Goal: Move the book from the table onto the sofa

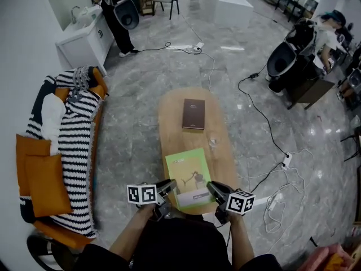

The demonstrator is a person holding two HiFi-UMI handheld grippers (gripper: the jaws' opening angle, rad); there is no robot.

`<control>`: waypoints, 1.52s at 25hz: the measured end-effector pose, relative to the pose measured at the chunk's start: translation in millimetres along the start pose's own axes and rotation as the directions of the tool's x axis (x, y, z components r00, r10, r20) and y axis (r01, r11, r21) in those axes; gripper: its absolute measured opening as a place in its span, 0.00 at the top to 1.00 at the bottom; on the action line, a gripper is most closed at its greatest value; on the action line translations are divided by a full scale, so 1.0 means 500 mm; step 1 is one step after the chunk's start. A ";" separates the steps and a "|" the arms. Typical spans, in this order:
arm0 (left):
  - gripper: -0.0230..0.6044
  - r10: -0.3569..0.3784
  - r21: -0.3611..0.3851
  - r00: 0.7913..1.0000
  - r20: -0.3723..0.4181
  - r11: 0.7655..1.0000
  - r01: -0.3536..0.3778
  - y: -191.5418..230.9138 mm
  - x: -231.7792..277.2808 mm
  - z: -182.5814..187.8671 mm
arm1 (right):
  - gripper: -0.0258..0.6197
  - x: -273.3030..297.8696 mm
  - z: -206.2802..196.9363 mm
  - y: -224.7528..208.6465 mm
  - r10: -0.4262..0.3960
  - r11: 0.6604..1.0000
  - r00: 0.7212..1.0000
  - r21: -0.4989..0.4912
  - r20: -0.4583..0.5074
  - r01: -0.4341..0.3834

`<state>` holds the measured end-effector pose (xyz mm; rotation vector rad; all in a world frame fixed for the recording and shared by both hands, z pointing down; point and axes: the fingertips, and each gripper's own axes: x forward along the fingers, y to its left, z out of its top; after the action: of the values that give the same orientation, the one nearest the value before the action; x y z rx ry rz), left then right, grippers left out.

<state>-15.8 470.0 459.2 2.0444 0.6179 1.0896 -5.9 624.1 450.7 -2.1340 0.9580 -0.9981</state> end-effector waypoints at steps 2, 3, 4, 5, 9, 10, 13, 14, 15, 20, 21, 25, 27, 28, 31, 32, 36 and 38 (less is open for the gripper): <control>0.77 0.015 -0.013 0.999 0.035 1.000 -0.014 0.003 -0.010 0.000 | 0.85 0.011 0.003 0.003 0.028 1.000 0.999 -0.012 -0.025 -0.028; 0.77 0.025 -0.022 0.998 0.055 0.999 -0.023 0.007 -0.017 -0.001 | 0.85 0.019 0.003 0.006 0.044 0.999 0.998 -0.019 -0.040 -0.045; 0.77 0.036 -0.033 0.996 0.077 0.999 -0.034 0.011 -0.025 -0.003 | 0.85 0.027 0.002 0.009 0.061 0.998 0.996 -0.027 -0.058 -0.063; 0.77 0.049 -0.046 0.994 0.099 0.998 -0.045 0.015 -0.034 -0.007 | 0.85 0.035 0.000 0.012 0.080 0.996 0.994 -0.035 -0.079 -0.083; 0.78 0.112 -0.114 0.972 0.209 0.989 -0.090 0.037 -0.084 -0.035 | 0.85 0.073 -0.020 0.035 0.165 0.981 0.968 -0.074 -0.188 -0.181; 0.78 0.130 -0.136 0.962 0.241 0.986 -0.099 0.044 -0.099 -0.043 | 0.85 0.086 -0.025 0.043 0.187 0.974 0.958 -0.084 -0.219 -0.209; 0.78 0.190 -0.207 0.924 0.330 0.970 -0.126 0.064 -0.144 -0.073 | 0.85 0.123 -0.047 0.071 0.243 0.950 0.917 -0.111 -0.316 -0.290; 0.78 0.211 -0.232 0.911 0.355 0.964 -0.133 0.071 -0.159 -0.086 | 0.85 0.134 -0.056 0.082 0.259 0.941 0.902 -0.117 -0.346 -0.316; 0.78 0.232 -0.256 0.897 0.377 0.957 -0.139 0.078 -0.175 -0.099 | 0.85 0.145 -0.066 0.093 0.274 0.932 0.885 -0.124 -0.376 -0.341; 0.78 0.343 -0.384 0.807 0.480 0.910 -0.159 0.122 -0.267 -0.171 | 0.85 0.211 -0.140 0.161 0.337 0.871 0.781 -0.142 -0.526 -0.471; 0.78 0.359 -0.398 0.792 0.493 0.903 -0.161 0.130 -0.286 -0.183 | 0.85 0.222 -0.157 0.175 0.346 0.861 0.765 -0.140 -0.543 -0.489; 0.78 0.427 -0.460 0.725 0.540 0.872 -0.171 0.157 -0.371 -0.224 | 0.85 0.264 -0.219 0.245 0.375 0.822 0.691 -0.123 -0.617 -0.556; 0.78 0.444 -0.478 0.705 0.553 0.862 -0.168 0.174 -0.412 -0.240 | 0.85 0.282 -0.250 0.280 0.380 0.809 0.668 -0.120 -0.640 -0.575; 0.78 0.449 -0.484 0.697 0.559 0.859 -0.166 0.183 -0.432 -0.248 | 0.85 0.290 -0.265 0.297 0.381 0.804 0.660 -0.120 -0.648 -0.582; 0.78 0.460 -0.496 0.678 0.573 0.853 -0.160 0.206 -0.494 -0.261 | 0.85 0.312 -0.304 0.349 0.381 0.797 0.644 -0.116 -0.664 -0.592; 0.78 0.463 -0.496 0.672 0.577 0.853 -0.162 0.214 -0.513 -0.265 | 0.85 0.319 -0.316 0.365 0.382 0.796 0.640 -0.114 -0.667 -0.594; 0.78 0.463 -0.491 0.662 0.589 0.856 -0.162 0.243 -0.586 -0.275 | 0.85 0.343 -0.366 0.418 0.373 0.797 0.635 -0.117 -0.677 -0.592; 0.78 0.460 -0.488 0.661 0.593 0.858 -0.159 0.257 -0.619 -0.281 | 0.85 0.356 -0.389 0.443 0.368 0.800 0.637 -0.118 -0.677 -0.588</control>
<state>-288.5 229.4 458.5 2.0142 -0.3527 0.4637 -161.3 317.1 461.2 -1.5904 2.0434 -1.3495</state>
